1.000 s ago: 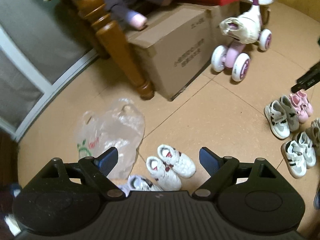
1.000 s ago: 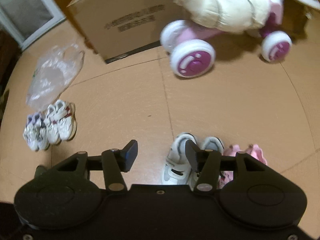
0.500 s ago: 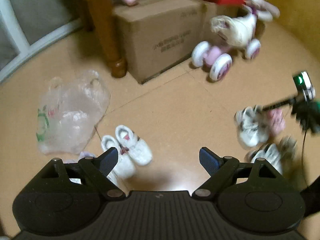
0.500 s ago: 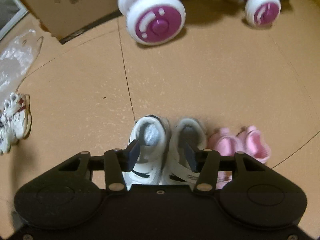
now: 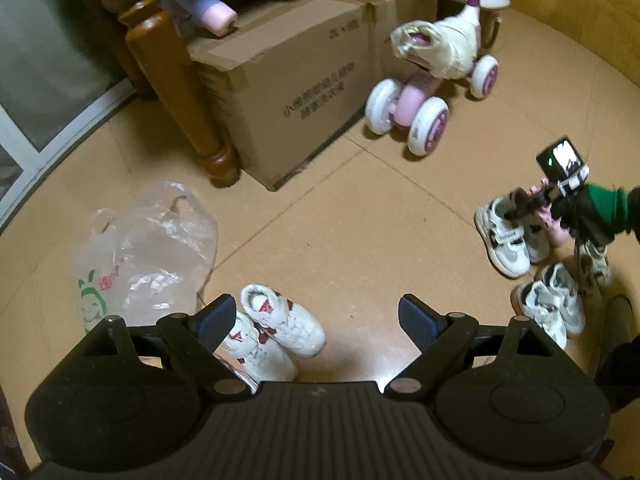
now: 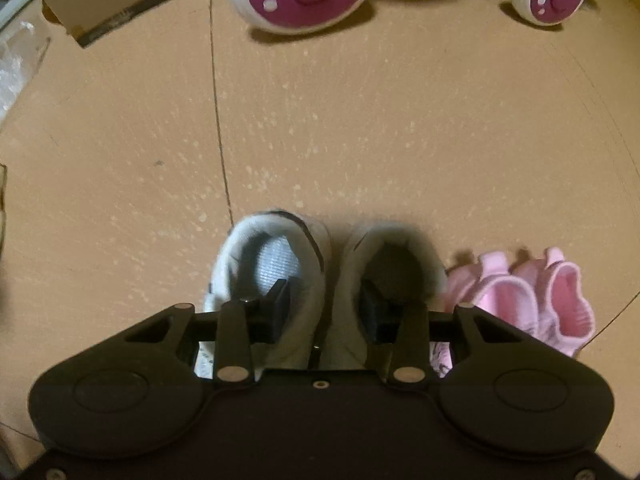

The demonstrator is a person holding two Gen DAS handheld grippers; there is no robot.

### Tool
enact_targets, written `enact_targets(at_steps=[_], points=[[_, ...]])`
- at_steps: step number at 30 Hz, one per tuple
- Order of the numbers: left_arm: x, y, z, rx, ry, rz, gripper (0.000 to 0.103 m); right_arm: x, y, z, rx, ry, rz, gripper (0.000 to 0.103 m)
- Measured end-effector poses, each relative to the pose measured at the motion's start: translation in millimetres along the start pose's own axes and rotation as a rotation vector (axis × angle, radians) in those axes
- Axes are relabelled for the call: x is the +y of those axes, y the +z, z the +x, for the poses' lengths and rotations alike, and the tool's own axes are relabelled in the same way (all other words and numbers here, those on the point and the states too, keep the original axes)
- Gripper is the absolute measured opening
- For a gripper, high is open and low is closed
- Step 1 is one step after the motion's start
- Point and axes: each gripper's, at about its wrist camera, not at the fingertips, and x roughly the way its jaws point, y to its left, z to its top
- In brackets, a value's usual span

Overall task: Organize scattered shoes
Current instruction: 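Grasp the white black-trimmed sneaker pair at the heels with the right tool, then carry the black-trimmed pair with the right tool and lower it before the Kuromi sneakers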

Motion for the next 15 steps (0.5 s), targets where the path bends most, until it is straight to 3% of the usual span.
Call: enact_targets(at_steps=[3, 9, 15], points=[[0.0, 5.7, -0.2, -0.009, 0.013, 0.000, 0.089, -3.3, -2.9, -7.7, -0.005, 0.002, 0.034, 0.016], [2.7, 12.1, -2.1, -0.023, 0.029, 0.000, 0.089, 3.2, -12.6, -31.2, -0.029, 0.028, 0.065, 0.014], [14.0, 5.2, -10.1, -0.018, 0.037, -0.009, 0.089, 38.2, -11.2, -73.6, -0.070, 0.128, 0.091, 0.014]])
